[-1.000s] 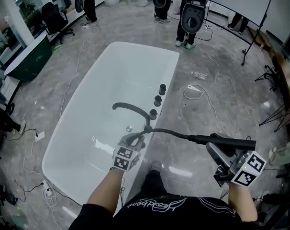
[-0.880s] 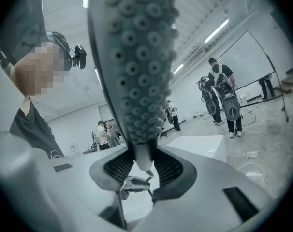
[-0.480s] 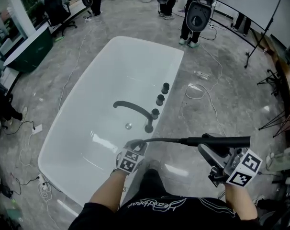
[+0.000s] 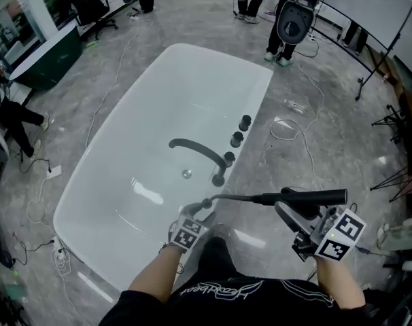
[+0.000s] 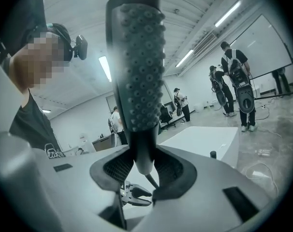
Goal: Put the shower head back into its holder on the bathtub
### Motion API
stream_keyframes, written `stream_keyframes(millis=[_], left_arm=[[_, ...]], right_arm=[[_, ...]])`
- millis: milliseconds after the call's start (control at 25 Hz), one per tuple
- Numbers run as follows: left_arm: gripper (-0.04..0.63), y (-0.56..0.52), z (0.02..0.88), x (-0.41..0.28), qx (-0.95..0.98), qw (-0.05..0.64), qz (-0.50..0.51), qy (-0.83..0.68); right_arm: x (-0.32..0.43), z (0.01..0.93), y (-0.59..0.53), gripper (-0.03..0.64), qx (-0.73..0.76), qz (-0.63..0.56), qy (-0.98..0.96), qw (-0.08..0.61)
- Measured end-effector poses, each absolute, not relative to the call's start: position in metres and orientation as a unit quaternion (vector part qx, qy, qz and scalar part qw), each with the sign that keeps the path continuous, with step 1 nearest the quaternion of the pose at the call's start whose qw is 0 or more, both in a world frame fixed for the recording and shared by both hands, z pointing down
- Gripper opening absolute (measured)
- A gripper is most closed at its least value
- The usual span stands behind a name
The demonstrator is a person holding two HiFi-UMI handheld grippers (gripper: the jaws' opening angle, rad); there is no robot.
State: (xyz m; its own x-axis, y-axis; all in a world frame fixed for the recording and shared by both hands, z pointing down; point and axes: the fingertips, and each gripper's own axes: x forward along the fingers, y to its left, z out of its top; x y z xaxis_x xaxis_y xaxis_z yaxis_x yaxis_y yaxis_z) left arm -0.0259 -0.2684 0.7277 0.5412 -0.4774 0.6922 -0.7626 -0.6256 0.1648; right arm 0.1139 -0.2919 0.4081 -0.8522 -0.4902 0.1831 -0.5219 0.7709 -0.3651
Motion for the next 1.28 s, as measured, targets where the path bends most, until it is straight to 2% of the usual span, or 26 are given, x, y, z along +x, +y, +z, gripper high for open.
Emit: stream_keyframes(millis=[280,360,440,600,880,1280], left_arm=[[0.161,-0.256,0.682,-0.053,0.846,0.258,0.230,-0.407],[0.125,-0.253,0.665,-0.064,0.843,0.264,0.208,-0.419],[0.060,-0.249,0.645,-0.072,0.843,0.268,0.188,-0.428],[0.005,-0.240,0.599,-0.081,0.851,0.250,0.159,-0.434],[0.003,-0.236,0.545,-0.088,0.871,0.226,0.125,-0.419],[0.003,-0.236,0.522,-0.131,0.863,0.199,0.120,-0.448]], right_arm=[[0.087,0.448,-0.299,0.135,0.251,0.223,-0.939,0.072],[0.075,0.458,-0.303,0.135,0.244,0.220,-0.940,0.087],[0.063,0.470,-0.307,0.135,0.242,0.207,-0.942,0.109],[0.038,0.494,-0.311,0.135,0.227,0.171,-0.946,0.155],[0.001,0.540,-0.312,0.135,0.200,0.136,-0.947,0.209],[-0.044,0.628,-0.304,0.135,0.155,0.093,-0.942,0.284]])
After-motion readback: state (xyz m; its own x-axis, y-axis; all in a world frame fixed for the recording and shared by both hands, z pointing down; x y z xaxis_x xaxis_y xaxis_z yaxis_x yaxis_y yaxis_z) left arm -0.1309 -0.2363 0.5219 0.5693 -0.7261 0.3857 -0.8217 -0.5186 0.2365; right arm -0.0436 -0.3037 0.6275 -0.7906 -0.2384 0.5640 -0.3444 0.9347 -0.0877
